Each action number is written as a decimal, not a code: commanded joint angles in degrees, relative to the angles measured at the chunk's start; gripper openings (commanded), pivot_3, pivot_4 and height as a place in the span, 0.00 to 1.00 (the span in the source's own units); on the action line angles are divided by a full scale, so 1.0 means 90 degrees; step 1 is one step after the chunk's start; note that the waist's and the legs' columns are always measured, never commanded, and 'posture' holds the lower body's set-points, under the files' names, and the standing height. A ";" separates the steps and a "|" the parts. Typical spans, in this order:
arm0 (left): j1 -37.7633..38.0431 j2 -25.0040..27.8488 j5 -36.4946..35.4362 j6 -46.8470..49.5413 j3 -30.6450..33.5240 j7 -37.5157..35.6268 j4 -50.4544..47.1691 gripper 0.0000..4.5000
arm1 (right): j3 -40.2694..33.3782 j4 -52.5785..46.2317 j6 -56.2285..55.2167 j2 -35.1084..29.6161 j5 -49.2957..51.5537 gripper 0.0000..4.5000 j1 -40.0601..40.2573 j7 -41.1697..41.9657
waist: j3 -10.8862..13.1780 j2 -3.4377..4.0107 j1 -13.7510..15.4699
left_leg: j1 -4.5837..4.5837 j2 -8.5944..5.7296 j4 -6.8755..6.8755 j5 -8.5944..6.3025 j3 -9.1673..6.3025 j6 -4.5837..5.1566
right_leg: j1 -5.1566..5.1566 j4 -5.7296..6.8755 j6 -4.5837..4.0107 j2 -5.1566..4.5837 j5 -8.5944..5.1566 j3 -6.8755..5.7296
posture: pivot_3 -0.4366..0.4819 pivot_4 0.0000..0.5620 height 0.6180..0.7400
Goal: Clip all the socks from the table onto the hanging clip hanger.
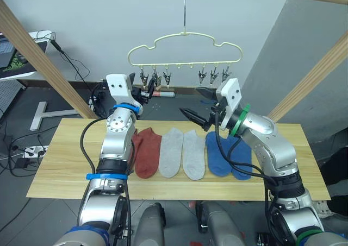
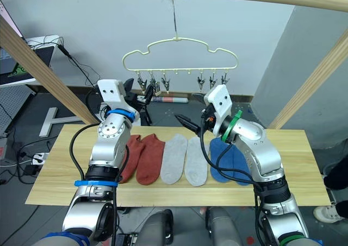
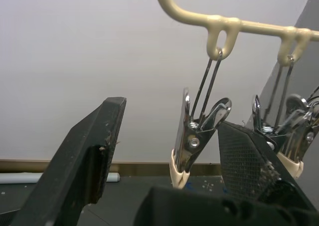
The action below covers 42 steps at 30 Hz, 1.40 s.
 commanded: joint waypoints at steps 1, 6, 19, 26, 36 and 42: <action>-0.0193 0.0068 0.0051 -0.0229 0.0052 0.0034 -0.0214 0.74 | -0.0090 -0.0312 -0.0014 0.0020 0.0158 1.00 -0.0166 -0.0021 | 0.0002 0.0000 -0.0001 | 0.0000 0.0000 0.0000 0.0000 0.0000 0.0000 | 0.0000 0.0000 0.0000 0.0000 0.0000 0.0000 | 0.39 0.54 1.00; -0.0272 0.0063 0.0056 -0.0299 0.0064 0.0046 -0.0169 0.74 | -0.0103 -0.0279 -0.0002 0.0007 0.0209 1.00 -0.0225 -0.0043 | 0.0003 -0.0001 -0.0001 | 0.0000 0.0000 0.0000 0.0000 0.0002 0.0000 | 0.0000 0.0000 0.0000 0.0000 0.0000 0.0000 | 0.39 0.54 1.00; -0.0339 0.0012 -0.0066 -0.0446 0.0066 -0.0116 -0.0060 0.49 | -0.0147 -0.0242 0.0055 -0.0014 0.0260 1.00 -0.0287 -0.0070 | 0.0003 -0.0001 -0.0005 | 0.0000 0.0000 0.0000 0.0000 0.0005 0.0000 | -0.0002 0.0000 0.0001 -0.0001 0.0000 0.0000 | 0.39 0.53 1.00; -0.0370 -0.0004 -0.0077 -0.0444 0.0075 -0.0140 -0.0053 0.05 | -0.0151 -0.0261 0.0072 -0.0021 0.0270 1.00 -0.0282 -0.0077 | 0.0003 -0.0001 -0.0006 | 0.0000 0.0000 0.0000 0.0000 0.0005 0.0000 | -0.0002 0.0000 0.0001 -0.0001 0.0001 -0.0001 | 0.39 0.53 1.00; -0.0237 0.0083 -0.0079 -0.0251 0.0120 -0.0157 -0.0186 0.00 | -0.0183 0.0231 0.0577 -0.0463 -0.0635 1.00 0.1299 -0.1122 | 0.0003 -0.0002 0.0019 | -0.0003 0.0000 -0.0002 0.0000 0.0001 -0.0001 | 0.0001 -0.0003 0.0010 -0.0015 -0.0005 0.0003 | 0.40 0.53 1.00; -0.0020 0.0085 -0.0122 -0.0061 0.0140 -0.0219 -0.0389 0.00 | -0.0532 0.1360 0.0380 -0.0419 -0.1192 1.00 0.1741 -0.2050 | 0.0006 0.0003 -0.0112 | 0.0000 -0.0003 0.0001 0.0002 0.0027 -0.0004 | -0.0012 0.0003 0.0033 -0.0019 0.0006 0.0011 | 0.41 0.53 1.00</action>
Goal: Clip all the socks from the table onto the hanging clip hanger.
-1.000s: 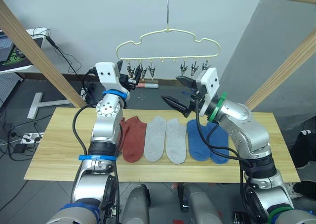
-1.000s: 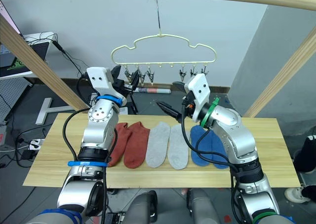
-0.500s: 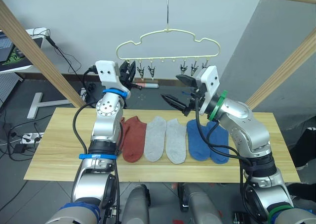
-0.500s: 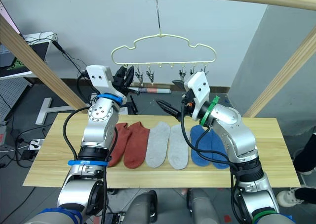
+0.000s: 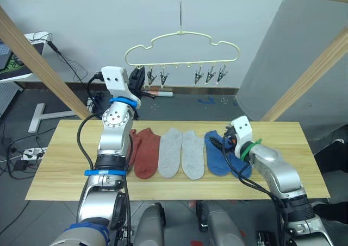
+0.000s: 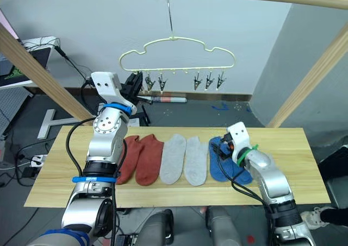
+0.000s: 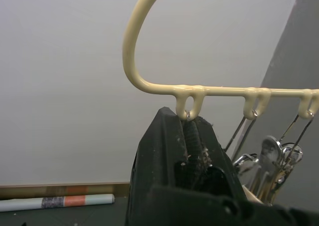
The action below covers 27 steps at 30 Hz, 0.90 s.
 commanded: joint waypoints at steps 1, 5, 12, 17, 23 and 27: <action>0.0135 0.0025 -0.0056 0.0080 0.0027 -0.0040 -0.0331 0.00 | -0.0322 0.0510 -0.0318 0.0026 -0.0289 1.00 -0.0053 -0.0462 | 0.0000 0.0000 -0.0038 | 0.0003 -0.0002 0.0000 0.0001 0.0001 0.0000 | 0.0002 0.0001 0.0003 0.0002 0.0002 -0.0001 | 0.41 0.53 1.00; 0.0194 0.0018 -0.0081 0.0160 0.0023 -0.0044 -0.0451 0.00 | -0.0712 0.1322 -0.0210 0.0199 -0.0296 1.00 -0.0244 -0.0911 | 0.0000 0.0000 -0.0047 | 0.0005 -0.0002 0.0000 0.0001 -0.0002 0.0000 | 0.0004 0.0003 0.0003 0.0015 0.0002 -0.0004 | 0.42 0.53 1.00; 0.0279 0.0022 -0.0121 0.0275 0.0035 -0.0045 -0.0619 0.00 | -0.0927 0.2241 -0.0087 0.0282 -0.0329 1.00 -0.0518 -0.1006 | 0.0000 0.0001 -0.0049 | 0.0001 -0.0002 -0.0004 0.0000 0.0001 0.0000 | 0.0002 -0.0003 0.0003 0.0016 0.0002 0.0000 | 0.43 0.52 1.00; 0.0346 0.0047 -0.0125 0.0339 0.0070 -0.0038 -0.0734 0.00 | -0.0824 0.2172 0.0131 0.0250 -0.0270 0.92 -0.0397 -0.0711 | -0.0001 0.0001 -0.0045 | 0.0002 -0.0003 -0.0002 0.0001 -0.0001 0.0000 | 0.0004 0.0000 0.0003 0.0016 0.0003 0.0000 | 0.44 0.51 1.00; 0.0432 0.0048 -0.0142 0.0395 0.0093 -0.0023 -0.0848 0.00 | -0.0505 0.2122 -0.0166 -0.0042 -0.0479 0.47 -0.0135 -0.0223 | -0.0003 0.0001 -0.0033 | 0.0003 -0.0004 -0.0002 0.0001 -0.0004 0.0000 | 0.0007 -0.0001 0.0003 0.0016 0.0003 -0.0002 | 0.45 0.48 1.00; 0.0461 0.0012 -0.0255 0.0530 0.0153 -0.0035 -0.0894 0.00 | -0.0261 0.2018 -0.0629 -0.0345 -0.0647 0.15 0.0061 0.0132 | -0.0003 0.0001 -0.0015 | 0.0005 -0.0007 0.0001 0.0001 -0.0004 0.0000 | 0.0012 -0.0002 0.0004 0.0014 0.0003 -0.0003 | 0.45 0.48 1.00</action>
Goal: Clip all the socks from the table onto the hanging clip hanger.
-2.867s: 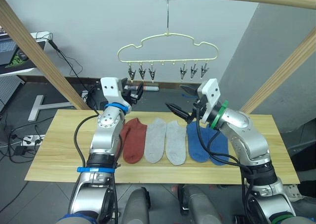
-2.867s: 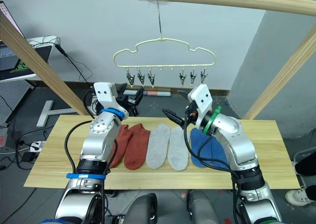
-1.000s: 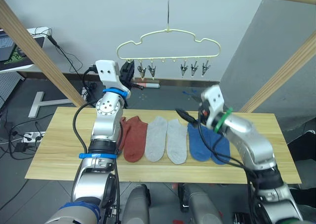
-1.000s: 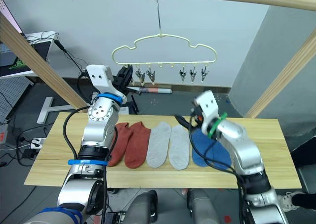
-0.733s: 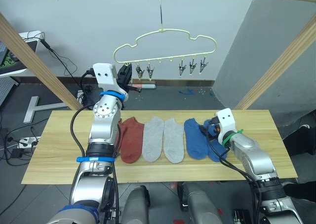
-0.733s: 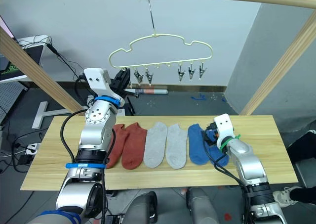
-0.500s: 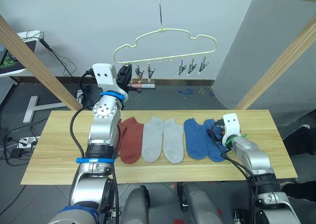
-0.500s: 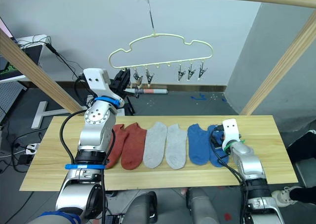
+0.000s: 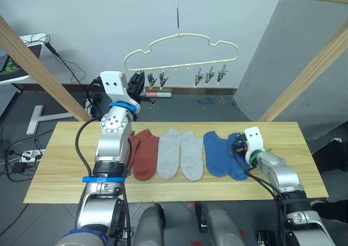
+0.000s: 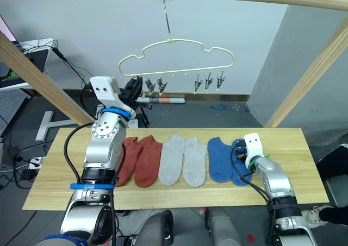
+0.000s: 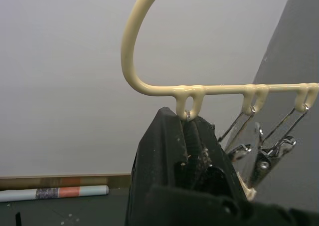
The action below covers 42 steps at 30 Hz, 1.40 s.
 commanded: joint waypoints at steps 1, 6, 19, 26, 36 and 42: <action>0.0074 0.0003 -0.0192 0.0143 0.0161 -0.0007 -0.0204 0.00 | 0.0199 -0.0059 -0.0326 -0.0296 -0.0226 0.07 0.0312 0.0315 | 0.0000 0.0000 0.0005 | 0.0000 0.0000 0.0001 0.0000 0.0000 0.0000 | 0.0001 0.0000 0.0000 0.0000 0.0000 0.0000 | 0.45 0.48 1.00; 0.0115 -0.0140 -0.1188 0.1025 0.0470 -0.0351 -0.0402 0.00 | 0.0356 -0.0925 -0.0996 -0.0885 -0.0255 0.00 0.0395 0.1027 | 0.0001 0.0001 -0.0010 | 0.0000 -0.0001 0.0001 0.0000 0.0003 0.0000 | -0.0001 0.0000 0.0001 -0.0001 0.0000 0.0002 | 0.45 0.47 1.00; 0.0122 -0.0078 -0.3562 0.3384 0.1404 -0.0569 -0.1153 0.00 | -0.0170 -0.2831 0.2782 0.0784 0.2586 0.00 -0.1081 0.1289 | 0.0000 0.0001 -0.0037 | 0.0007 0.0004 0.0003 0.0009 -0.0026 -0.0016 | -0.0001 0.0027 0.0000 0.0009 0.0000 -0.0005 | 0.47 0.46 1.00; 0.0202 -0.0138 -0.4658 0.4305 0.1661 -0.0452 -0.1714 0.00 | -0.0194 -0.1925 0.2996 0.1781 0.2986 0.00 -0.1840 0.1180 | 0.0000 0.0001 0.0017 | -0.0008 0.0007 0.0006 0.0009 -0.0032 -0.0015 | -0.0008 0.0023 0.0000 0.0008 0.0001 -0.0007 | 0.50 0.46 1.00; 0.0475 -0.0163 -0.5160 0.4764 0.1567 -0.0326 -0.2194 0.00 | -0.0297 -0.1160 0.2682 0.2346 0.3015 0.00 -0.2561 0.1059 | 0.0000 0.0001 0.0109 | -0.0021 0.0004 0.0006 0.0009 -0.0035 -0.0014 | -0.0011 0.0010 -0.0001 0.0006 0.0002 -0.0013 | 0.52 0.48 1.00; 0.0537 -0.0150 -0.5270 0.4794 0.1545 -0.0287 -0.2262 0.00 | -0.0443 -0.1018 0.2746 0.2479 0.3148 0.00 -0.2782 0.1000 | 0.0000 0.0001 0.0125 | -0.0026 0.0006 0.0006 0.0009 -0.0052 -0.0014 | -0.0010 0.0010 -0.0001 0.0008 0.0002 -0.0017 | 0.52 0.49 1.00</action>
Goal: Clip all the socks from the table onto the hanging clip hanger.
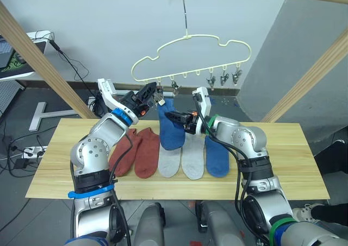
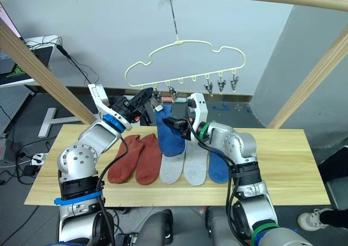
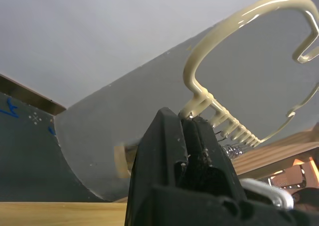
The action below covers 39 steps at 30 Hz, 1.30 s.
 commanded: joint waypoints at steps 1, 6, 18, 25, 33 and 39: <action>0.0034 0.0020 -0.0161 0.0025 0.0025 0.0051 -0.0255 0.00 | -0.0137 -0.0035 -0.0056 0.0105 0.0235 0.00 -0.0184 -0.0029 | 0.0000 0.0000 0.0001 | -0.0001 -0.0001 0.0000 0.0000 0.0000 0.0000 | 0.0000 -0.0001 0.0000 -0.0001 0.0000 0.0001 | 0.52 0.49 1.00; 0.0019 0.0038 -0.0179 -0.0053 0.0011 -0.0015 -0.0257 0.00 | -0.0252 0.0086 -0.0045 0.0240 0.0375 0.00 -0.0377 -0.0140 | 0.0000 0.0000 -0.0001 | -0.0004 -0.0001 0.0000 0.0000 -0.0002 0.0000 | -0.0002 -0.0002 0.0000 -0.0001 0.0000 0.0000 | 0.52 0.49 1.00; 0.0024 0.0164 -0.0416 -0.0042 0.0159 -0.0014 -0.0313 0.76 | -0.0168 0.0037 0.0016 0.0302 0.0409 0.00 -0.0333 -0.0200 | 0.0000 0.0000 0.0007 | -0.0023 -0.0001 0.0001 0.0000 -0.0023 0.0000 | -0.0006 -0.0009 -0.0001 -0.0002 0.0000 -0.0016 | 0.53 0.49 1.00; 0.0305 0.0736 -0.0276 -0.0065 0.0316 -0.0064 -0.0275 1.00 | -0.0046 -0.0003 0.0269 0.0635 0.0468 0.12 -0.0174 -0.0478 | 0.0000 0.0000 -0.0007 | -0.0024 0.0003 -0.0001 0.0000 -0.0031 0.0000 | -0.0015 -0.0004 -0.0001 0.0000 0.0000 -0.0014 | 0.53 0.49 1.00; 0.0776 0.1242 0.0127 -0.0161 -0.0037 -0.0365 -0.0862 1.00 | 0.0355 -0.0029 0.0164 0.0273 0.0047 0.74 0.0041 -0.0633 | 0.0000 0.0001 0.0048 | -0.0059 -0.0001 0.0009 0.0000 -0.0067 0.0000 | -0.0031 -0.0009 -0.0007 -0.0013 0.0003 -0.0031 | 0.53 0.49 1.00; 0.1039 0.1304 0.1465 -0.1000 -0.1206 -0.0605 -0.1540 1.00 | 0.1261 -0.0800 -0.0520 -0.0762 -0.0700 1.00 0.0618 -0.0078 | 0.0001 0.0001 0.0116 | -0.0072 -0.0006 0.0019 0.0000 -0.0085 0.0000 | -0.0037 -0.0009 -0.0002 -0.0010 0.0001 -0.0042 | 0.53 0.50 1.00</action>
